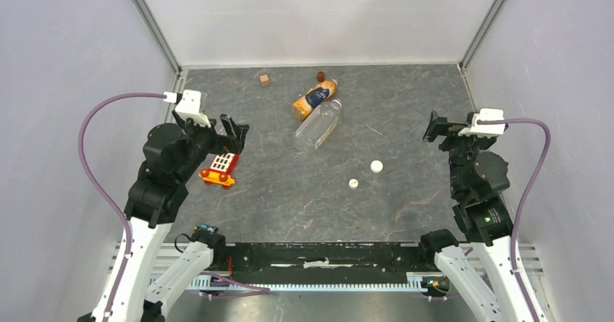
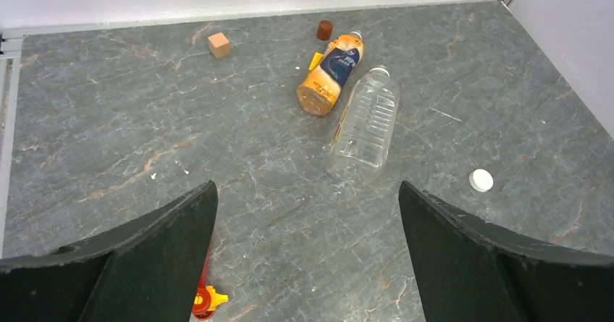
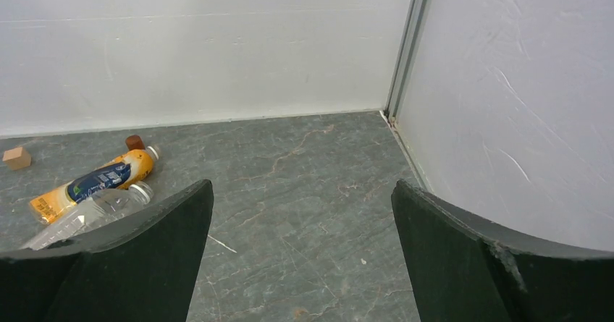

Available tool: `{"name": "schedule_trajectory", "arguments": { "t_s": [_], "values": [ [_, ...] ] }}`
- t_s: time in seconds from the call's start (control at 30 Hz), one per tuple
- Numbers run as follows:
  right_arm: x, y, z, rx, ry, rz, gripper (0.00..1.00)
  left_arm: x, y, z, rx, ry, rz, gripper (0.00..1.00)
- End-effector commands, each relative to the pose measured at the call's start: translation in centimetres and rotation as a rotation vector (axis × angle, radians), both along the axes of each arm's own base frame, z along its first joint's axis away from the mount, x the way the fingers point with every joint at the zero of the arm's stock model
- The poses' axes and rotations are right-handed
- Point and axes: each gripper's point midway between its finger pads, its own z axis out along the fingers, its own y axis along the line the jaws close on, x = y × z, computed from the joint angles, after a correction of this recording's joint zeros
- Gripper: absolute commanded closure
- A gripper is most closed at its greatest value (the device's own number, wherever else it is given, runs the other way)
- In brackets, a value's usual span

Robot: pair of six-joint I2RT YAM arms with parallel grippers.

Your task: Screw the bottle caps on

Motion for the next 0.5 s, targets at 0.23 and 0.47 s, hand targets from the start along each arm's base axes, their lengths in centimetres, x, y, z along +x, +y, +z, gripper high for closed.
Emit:
{"name": "schedule_trajectory", "arguments": {
  "t_s": [0.23,0.47],
  "values": [
    [0.8,1.4,-2.2,0.052,0.033,0.057,0.02,4.8,-3.2,-3.8,-0.002,0.179,-0.073,0.0],
    [1.3,2.7,-4.4,0.073,0.08,0.114,0.02,12.0,-7.1,-9.2,0.051,0.368,-0.18,0.0]
  ]
}}
